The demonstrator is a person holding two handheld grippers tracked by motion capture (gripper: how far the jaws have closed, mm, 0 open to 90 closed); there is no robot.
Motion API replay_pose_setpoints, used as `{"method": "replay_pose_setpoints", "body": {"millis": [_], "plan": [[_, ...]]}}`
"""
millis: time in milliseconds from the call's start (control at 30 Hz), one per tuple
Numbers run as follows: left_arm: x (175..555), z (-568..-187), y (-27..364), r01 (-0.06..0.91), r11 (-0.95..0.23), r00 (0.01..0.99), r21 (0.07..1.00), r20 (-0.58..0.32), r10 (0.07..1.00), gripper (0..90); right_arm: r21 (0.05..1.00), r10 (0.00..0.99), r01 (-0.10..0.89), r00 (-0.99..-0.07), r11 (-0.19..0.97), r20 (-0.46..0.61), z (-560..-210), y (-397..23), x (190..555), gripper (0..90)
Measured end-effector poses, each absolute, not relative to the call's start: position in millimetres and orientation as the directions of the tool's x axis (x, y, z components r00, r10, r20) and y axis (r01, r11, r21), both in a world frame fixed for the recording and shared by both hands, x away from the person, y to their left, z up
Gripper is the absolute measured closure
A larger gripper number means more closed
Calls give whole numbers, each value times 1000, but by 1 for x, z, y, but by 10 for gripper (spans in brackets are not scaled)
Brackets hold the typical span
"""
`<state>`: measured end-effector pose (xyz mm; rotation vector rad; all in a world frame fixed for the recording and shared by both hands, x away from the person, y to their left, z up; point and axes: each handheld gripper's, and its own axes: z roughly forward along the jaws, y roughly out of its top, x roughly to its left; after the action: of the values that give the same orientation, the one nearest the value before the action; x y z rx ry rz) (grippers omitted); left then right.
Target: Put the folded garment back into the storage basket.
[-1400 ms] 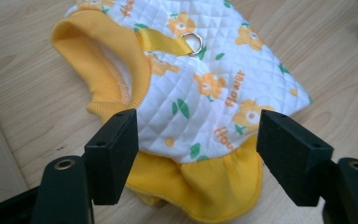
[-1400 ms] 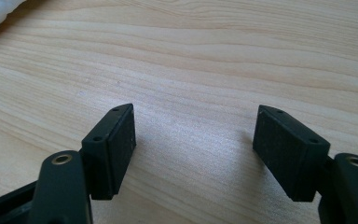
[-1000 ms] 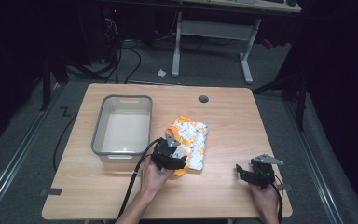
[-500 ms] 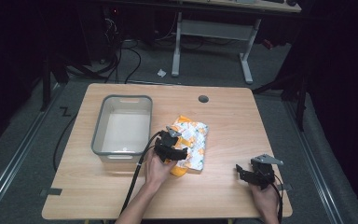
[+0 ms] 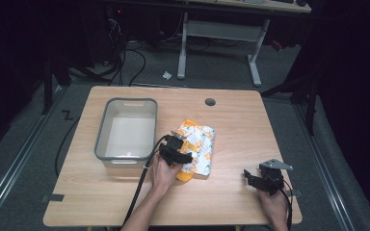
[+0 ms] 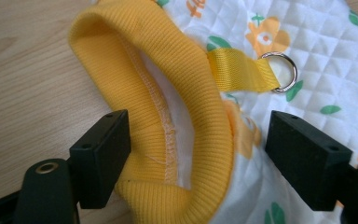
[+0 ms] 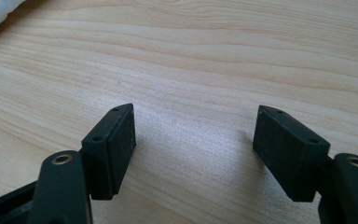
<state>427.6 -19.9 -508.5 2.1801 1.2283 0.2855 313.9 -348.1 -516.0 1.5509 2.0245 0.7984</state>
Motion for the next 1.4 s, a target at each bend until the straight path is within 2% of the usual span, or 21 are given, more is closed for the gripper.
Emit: {"method": "replay_pose_setpoints", "body": {"millis": [167,333,467,633,700,833,1000,1400], "plan": [[431,-514,-20,714,-372,537,593,-123,834,148,691,967,697,-255,194,-15,-516,-348,314,302],[429,-514,-24,693,-396,555,602,-96,826,158,691,967,696,-256,195,-15,-516,-348,314,302],[425,-512,-26,672,-414,588,614,-102,803,300,691,967,696,-256,195,-15,-516,-348,314,302],[422,-510,-29,665,-419,609,618,-125,783,544,692,966,695,-257,196,-15,-516,-348,314,302],[423,-509,-29,660,-428,626,617,-137,768,604,690,966,696,-258,197,-16,-516,-348,314,302],[424,-509,-28,680,-409,620,609,-178,765,665,690,966,696,-257,197,-16,-516,-348,314,302],[423,-506,-26,675,-400,620,620,-183,763,714,691,966,695,-258,197,-16,-516,-348,314,302],[418,-491,-19,650,-376,635,661,-200,746,733,690,966,696,-258,197,-16,-516,-348,314,302]]}}
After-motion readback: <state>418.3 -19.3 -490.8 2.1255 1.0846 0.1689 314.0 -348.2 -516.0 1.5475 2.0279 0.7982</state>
